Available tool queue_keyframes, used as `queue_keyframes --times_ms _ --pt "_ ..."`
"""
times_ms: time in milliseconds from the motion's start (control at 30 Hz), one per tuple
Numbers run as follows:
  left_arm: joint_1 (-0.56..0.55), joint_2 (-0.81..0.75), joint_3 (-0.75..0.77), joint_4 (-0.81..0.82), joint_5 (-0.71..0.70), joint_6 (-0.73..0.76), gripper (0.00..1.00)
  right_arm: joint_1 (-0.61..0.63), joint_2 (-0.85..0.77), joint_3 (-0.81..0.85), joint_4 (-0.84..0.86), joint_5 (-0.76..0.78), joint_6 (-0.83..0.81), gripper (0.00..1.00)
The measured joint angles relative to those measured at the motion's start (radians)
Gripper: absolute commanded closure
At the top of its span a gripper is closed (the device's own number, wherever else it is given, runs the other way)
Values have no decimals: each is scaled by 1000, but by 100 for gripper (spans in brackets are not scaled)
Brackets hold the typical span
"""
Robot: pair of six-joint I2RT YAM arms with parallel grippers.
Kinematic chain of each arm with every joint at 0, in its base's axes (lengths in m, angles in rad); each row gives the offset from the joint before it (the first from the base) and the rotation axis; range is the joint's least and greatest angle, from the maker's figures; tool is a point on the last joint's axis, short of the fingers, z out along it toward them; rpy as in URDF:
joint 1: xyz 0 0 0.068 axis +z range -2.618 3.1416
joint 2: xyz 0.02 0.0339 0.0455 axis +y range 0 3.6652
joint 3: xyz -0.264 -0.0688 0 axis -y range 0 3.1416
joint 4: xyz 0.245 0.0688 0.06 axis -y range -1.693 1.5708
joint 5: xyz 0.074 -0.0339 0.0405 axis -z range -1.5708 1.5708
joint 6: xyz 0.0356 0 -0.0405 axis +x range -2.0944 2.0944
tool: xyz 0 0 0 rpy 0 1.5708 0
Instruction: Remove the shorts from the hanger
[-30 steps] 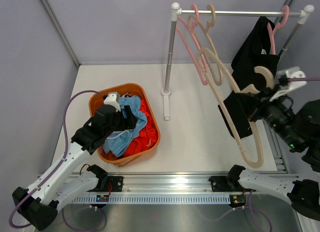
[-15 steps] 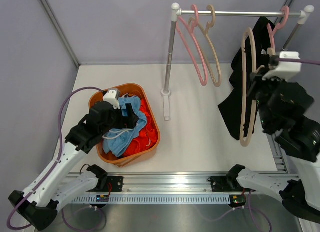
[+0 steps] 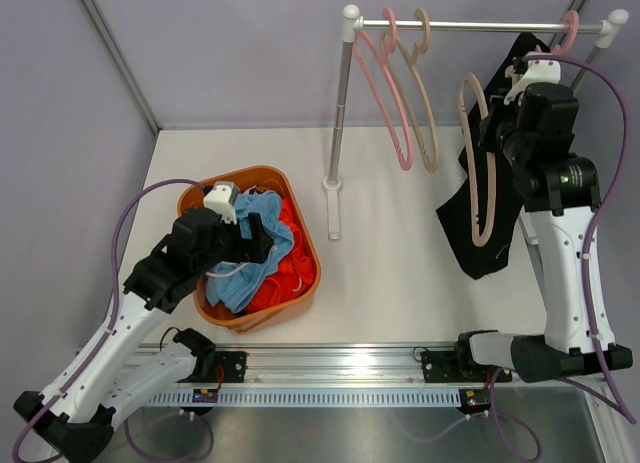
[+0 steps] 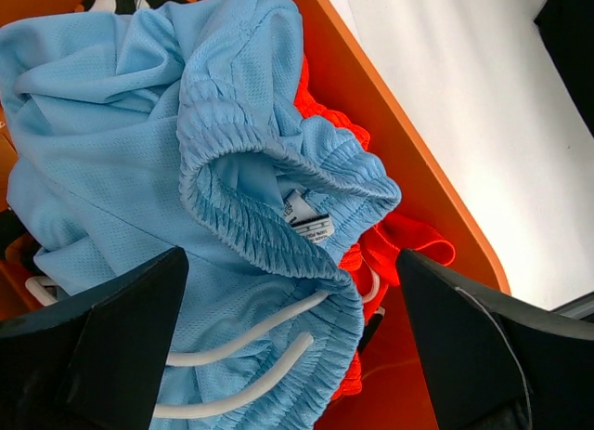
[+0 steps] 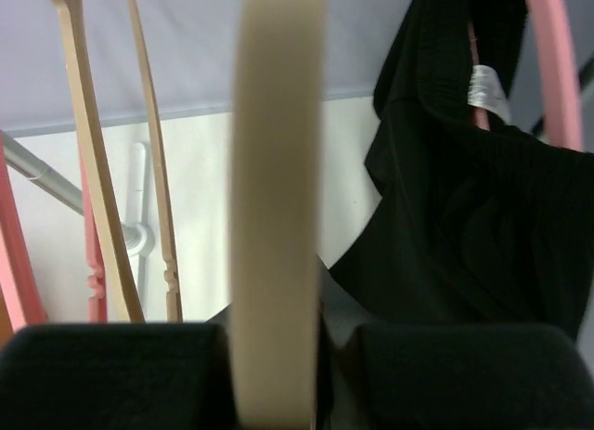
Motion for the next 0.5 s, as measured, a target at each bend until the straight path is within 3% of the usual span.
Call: queue_keyframes --times_ms 233,500 --pt "0 -48 -41 -19 27 13 1 -145 151 99 37 -285 37 100" --pt "-2 -93 -79 -39 49 23 1 -205 399 417 39 -433 60 100"
